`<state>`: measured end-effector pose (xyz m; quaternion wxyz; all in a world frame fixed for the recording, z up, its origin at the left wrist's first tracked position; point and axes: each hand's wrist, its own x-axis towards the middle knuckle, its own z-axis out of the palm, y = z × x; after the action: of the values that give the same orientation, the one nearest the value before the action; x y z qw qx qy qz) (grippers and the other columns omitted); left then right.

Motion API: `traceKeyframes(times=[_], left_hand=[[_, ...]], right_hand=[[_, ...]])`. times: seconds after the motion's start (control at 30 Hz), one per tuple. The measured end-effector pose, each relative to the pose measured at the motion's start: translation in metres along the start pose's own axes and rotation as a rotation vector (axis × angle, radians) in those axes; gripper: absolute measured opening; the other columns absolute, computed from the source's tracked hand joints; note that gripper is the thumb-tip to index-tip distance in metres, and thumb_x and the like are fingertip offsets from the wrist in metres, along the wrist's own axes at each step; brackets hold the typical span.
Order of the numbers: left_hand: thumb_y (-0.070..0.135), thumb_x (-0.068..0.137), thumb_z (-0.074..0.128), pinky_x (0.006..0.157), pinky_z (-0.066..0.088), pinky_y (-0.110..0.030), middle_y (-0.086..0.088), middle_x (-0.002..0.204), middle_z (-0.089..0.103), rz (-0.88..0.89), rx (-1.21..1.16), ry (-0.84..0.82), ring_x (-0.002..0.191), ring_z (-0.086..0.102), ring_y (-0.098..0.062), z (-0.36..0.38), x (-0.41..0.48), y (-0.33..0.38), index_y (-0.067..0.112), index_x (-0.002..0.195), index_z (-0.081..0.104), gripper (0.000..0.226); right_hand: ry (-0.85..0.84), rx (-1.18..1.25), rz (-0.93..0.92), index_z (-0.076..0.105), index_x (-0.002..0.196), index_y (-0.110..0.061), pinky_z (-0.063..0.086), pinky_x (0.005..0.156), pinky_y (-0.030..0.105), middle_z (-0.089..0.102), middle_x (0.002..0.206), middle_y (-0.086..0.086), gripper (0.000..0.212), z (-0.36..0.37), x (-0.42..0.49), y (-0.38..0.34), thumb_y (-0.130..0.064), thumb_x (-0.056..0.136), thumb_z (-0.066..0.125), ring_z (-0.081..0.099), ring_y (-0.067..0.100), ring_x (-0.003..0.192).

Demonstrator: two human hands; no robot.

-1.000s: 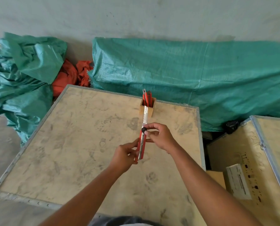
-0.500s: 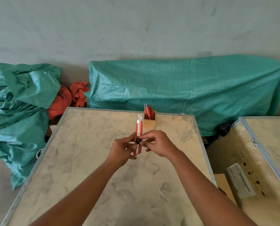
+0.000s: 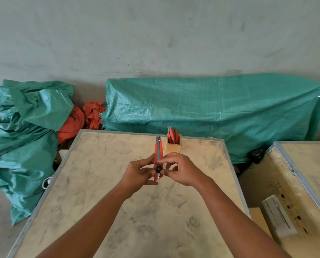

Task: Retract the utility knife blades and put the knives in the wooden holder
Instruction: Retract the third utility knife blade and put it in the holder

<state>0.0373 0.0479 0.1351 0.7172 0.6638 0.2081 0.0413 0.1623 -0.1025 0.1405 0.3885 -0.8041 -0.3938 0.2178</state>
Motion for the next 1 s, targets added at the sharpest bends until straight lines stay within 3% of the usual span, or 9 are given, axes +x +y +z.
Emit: traceKeyframes(times=[0.2,0.37,0.47,0.6,0.77,0.93,1.0], left_hand=[[-0.008,0.09,0.063,0.076,0.063,-0.047,0.012,0.119,0.072,0.012,-0.01,-0.012,0.098,0.075,-0.025,0.011,0.01,0.009,0.016,0.135,0.059,0.051],[-0.009,0.09,0.061,0.073,0.064,-0.043,0.006,0.116,0.075,0.023,-0.025,0.019,0.096,0.075,-0.025,0.019,0.015,0.009,0.017,0.136,0.058,0.053],[-0.009,0.089,0.063,0.072,0.064,-0.042,0.007,0.118,0.073,0.032,-0.02,0.019,0.095,0.075,-0.025,0.023,0.017,0.011,0.016,0.135,0.059,0.053],[-0.009,0.089,0.063,0.07,0.064,-0.04,0.004,0.117,0.074,0.035,-0.015,0.023,0.095,0.075,-0.026,0.028,0.021,0.013,0.016,0.136,0.058,0.053],[-0.008,0.09,0.062,0.068,0.064,-0.036,-0.001,0.118,0.073,0.044,-0.019,0.026,0.093,0.076,-0.026,0.032,0.024,0.014,0.018,0.135,0.059,0.052],[-0.004,0.087,0.068,0.068,0.064,-0.038,0.0,0.115,0.075,0.027,-0.028,0.009,0.091,0.076,-0.027,0.038,0.029,0.013,0.015,0.133,0.061,0.051],[-0.005,0.088,0.067,0.069,0.064,-0.04,-0.002,0.115,0.075,0.025,-0.026,0.002,0.092,0.076,-0.027,0.038,0.032,0.011,0.016,0.133,0.061,0.05]], right_hand=[[0.112,0.0,-0.025,0.072,0.091,-0.031,0.053,0.068,0.024,0.066,0.099,-0.013,0.022,-0.011,0.003,0.002,-0.033,0.074,0.087,0.061,0.006,0.087],[0.091,0.017,-0.06,0.074,0.112,-0.035,0.05,0.069,0.02,0.066,0.11,-0.014,0.032,-0.02,0.002,0.01,-0.031,0.081,0.082,0.061,0.006,0.089],[0.108,0.017,-0.063,0.076,0.096,-0.032,0.052,0.068,0.025,0.067,0.104,-0.012,0.017,-0.024,0.004,0.011,-0.03,0.08,0.083,0.06,0.007,0.088],[0.133,0.011,-0.068,0.069,0.089,-0.036,0.055,0.068,0.031,0.066,0.101,-0.011,0.019,-0.026,0.004,0.011,-0.032,0.078,0.084,0.06,0.008,0.086],[0.143,0.034,-0.105,0.077,0.104,-0.03,0.045,0.068,0.011,0.067,0.106,-0.009,0.023,-0.031,0.001,0.018,-0.027,0.082,0.082,0.058,-0.001,0.087],[0.232,0.036,-0.076,0.075,0.092,-0.031,0.048,0.067,0.019,0.067,0.099,-0.013,0.025,-0.028,-0.001,0.022,-0.043,0.073,0.085,0.06,0.007,0.087],[0.235,0.062,-0.061,0.075,0.097,-0.033,0.049,0.068,0.018,0.067,0.102,-0.015,0.027,-0.03,-0.002,0.024,-0.046,0.075,0.083,0.061,0.007,0.087]])
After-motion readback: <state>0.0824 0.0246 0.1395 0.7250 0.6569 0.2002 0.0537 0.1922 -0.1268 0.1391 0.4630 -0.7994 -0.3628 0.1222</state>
